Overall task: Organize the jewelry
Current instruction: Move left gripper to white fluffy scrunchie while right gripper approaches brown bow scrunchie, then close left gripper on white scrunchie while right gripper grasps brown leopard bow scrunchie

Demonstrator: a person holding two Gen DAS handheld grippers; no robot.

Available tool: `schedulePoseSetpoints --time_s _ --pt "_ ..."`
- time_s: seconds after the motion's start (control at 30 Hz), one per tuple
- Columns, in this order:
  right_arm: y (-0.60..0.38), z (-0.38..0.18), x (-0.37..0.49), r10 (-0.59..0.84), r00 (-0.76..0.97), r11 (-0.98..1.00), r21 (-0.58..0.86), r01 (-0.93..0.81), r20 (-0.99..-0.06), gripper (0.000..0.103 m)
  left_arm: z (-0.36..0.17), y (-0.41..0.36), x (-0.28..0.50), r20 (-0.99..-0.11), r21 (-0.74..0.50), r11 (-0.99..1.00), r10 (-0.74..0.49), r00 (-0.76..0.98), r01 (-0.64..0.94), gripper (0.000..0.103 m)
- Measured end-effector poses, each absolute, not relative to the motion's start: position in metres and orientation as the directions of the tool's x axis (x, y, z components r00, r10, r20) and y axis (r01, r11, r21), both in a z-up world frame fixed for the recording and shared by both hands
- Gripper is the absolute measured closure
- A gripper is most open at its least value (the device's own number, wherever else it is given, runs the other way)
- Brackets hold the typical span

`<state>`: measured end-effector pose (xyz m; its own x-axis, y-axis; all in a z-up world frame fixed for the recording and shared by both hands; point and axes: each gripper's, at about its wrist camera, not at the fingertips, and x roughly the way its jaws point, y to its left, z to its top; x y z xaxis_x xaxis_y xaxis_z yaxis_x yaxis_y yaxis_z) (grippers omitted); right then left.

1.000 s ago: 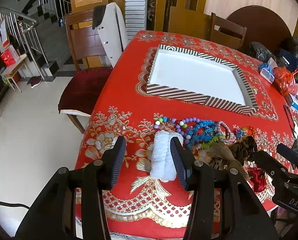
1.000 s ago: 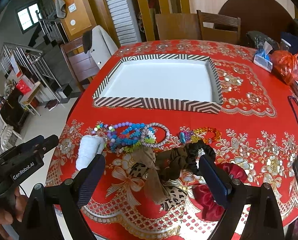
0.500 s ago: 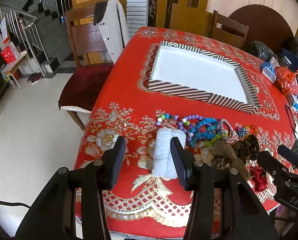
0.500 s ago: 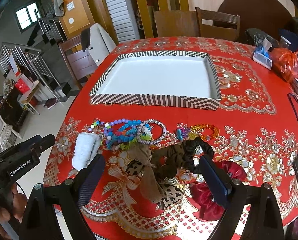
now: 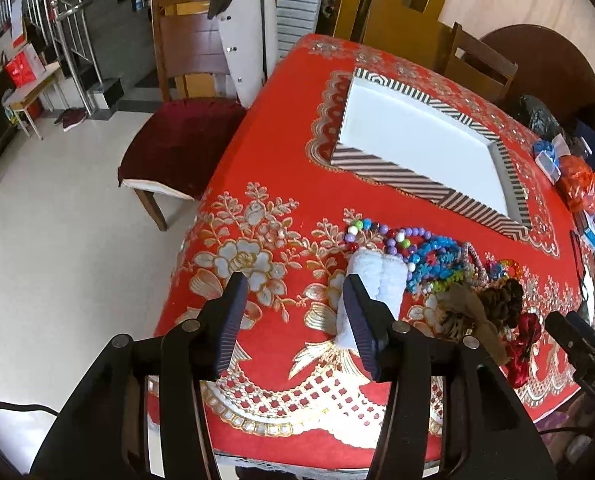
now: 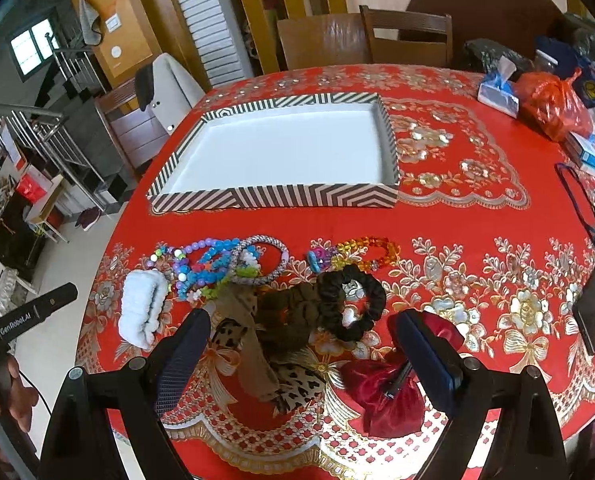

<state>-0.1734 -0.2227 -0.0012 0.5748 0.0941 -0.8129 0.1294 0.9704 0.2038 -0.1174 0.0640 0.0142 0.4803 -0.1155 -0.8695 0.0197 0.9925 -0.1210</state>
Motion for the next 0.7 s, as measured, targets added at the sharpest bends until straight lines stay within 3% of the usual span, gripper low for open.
schedulePoseSetpoints --time_s 0.7 --pt "-0.232 -0.009 -0.183 0.1 0.547 0.968 0.21 0.141 -0.831 0.01 0.009 0.04 -0.119 -0.876 -0.107 0.991 -0.134 0.464 0.084 0.05"
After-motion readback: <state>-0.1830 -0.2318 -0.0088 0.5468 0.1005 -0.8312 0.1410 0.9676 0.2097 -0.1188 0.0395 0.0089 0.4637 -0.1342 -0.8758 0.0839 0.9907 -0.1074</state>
